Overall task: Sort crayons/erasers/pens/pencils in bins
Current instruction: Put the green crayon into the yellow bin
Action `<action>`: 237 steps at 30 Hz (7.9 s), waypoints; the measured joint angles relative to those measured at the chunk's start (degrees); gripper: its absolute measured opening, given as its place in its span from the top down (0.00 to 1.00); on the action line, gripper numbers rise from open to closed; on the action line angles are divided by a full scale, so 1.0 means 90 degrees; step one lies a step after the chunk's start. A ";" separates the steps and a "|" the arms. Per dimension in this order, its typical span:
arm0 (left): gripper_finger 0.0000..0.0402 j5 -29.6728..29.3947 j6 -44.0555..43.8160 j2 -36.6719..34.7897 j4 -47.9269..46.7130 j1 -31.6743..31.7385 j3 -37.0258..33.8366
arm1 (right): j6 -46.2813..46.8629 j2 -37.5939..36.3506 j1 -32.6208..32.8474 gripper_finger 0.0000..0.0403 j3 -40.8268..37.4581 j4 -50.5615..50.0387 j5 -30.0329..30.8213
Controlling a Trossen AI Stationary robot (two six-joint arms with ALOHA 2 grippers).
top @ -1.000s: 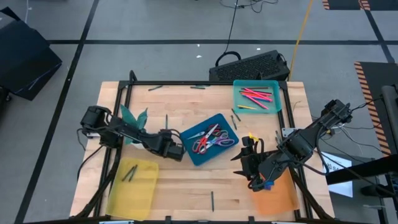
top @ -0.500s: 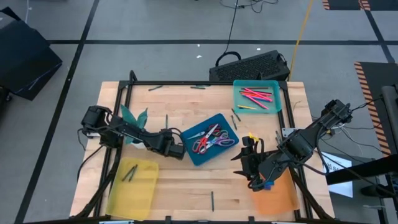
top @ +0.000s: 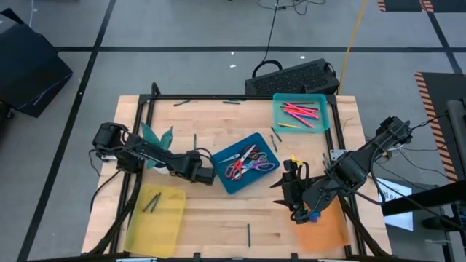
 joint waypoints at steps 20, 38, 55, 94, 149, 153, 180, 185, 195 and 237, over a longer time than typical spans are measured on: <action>0.97 0.0881 -0.0649 -0.1955 -0.1250 -0.2033 0.1011 | -0.2381 0.1662 -0.0025 0.51 -0.0002 0.0155 -0.1988; 0.94 0.1625 -0.3724 -0.0894 -0.1626 -0.4471 0.1121 | -0.5364 0.3703 -0.0679 0.51 0.0000 0.2784 -0.3898; 0.68 0.2391 -0.2976 -0.0332 -0.1582 -0.3805 0.0665 | -0.6067 0.4744 -0.0826 0.51 0.0007 0.2883 -0.4211; 0.58 -0.3057 -0.1735 -0.1593 -0.0971 -0.3558 0.1481 | -0.5995 0.3983 -0.0951 0.96 -0.0015 0.3092 -0.4046; 0.95 0.0365 0.2194 -0.0998 0.3872 -0.1479 0.1226 | -0.6221 0.2489 -0.1243 0.93 0.0000 0.3388 -0.0860; 0.95 0.0404 0.2229 -0.0999 0.3815 -0.1481 0.1229 | -0.6206 0.2485 -0.1210 0.83 0.0000 0.3380 -0.0925; 0.92 0.0589 -0.2946 -0.1020 -0.3483 -0.3583 0.3187 | -0.2898 -0.0436 0.1275 0.49 -0.1151 0.2844 0.1712; 0.95 0.1606 -0.4203 -0.1015 -0.3369 -0.3665 0.2410 | -0.2334 -0.0435 0.1405 0.51 -0.1549 0.2876 0.1694; 0.94 0.2194 -0.4470 -0.0995 -0.1374 -0.3636 0.0610 | -0.2373 -0.0435 0.1706 0.54 -0.1780 0.3674 0.1703; 0.61 -0.3856 0.2118 -0.1441 -0.0579 -0.1333 0.4258 | -0.1190 -0.0432 0.0086 0.59 -0.1651 0.4606 0.0461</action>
